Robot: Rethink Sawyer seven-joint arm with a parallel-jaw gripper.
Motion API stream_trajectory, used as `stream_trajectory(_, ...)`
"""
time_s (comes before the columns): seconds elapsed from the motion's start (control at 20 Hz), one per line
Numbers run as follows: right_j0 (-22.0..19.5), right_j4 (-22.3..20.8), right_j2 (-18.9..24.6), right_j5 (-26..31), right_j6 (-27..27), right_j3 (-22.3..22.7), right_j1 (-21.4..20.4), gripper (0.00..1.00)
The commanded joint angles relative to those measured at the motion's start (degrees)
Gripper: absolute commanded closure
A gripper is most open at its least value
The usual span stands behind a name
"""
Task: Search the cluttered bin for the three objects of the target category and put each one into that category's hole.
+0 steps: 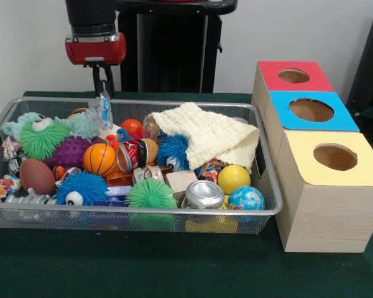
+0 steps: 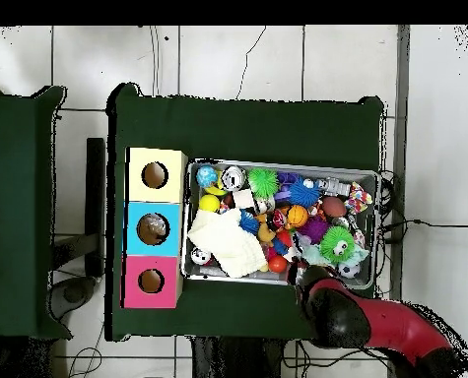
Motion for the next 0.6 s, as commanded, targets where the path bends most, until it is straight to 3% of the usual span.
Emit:
stream_trajectory(0.05,1.7,3.8,-1.6,-3.6,11.2,2.4,-2.3,1.0)
stream_trajectory(0.6,4.7,8.9,-2.2,-3.0,12.3,6.9,-8.0,1.0)
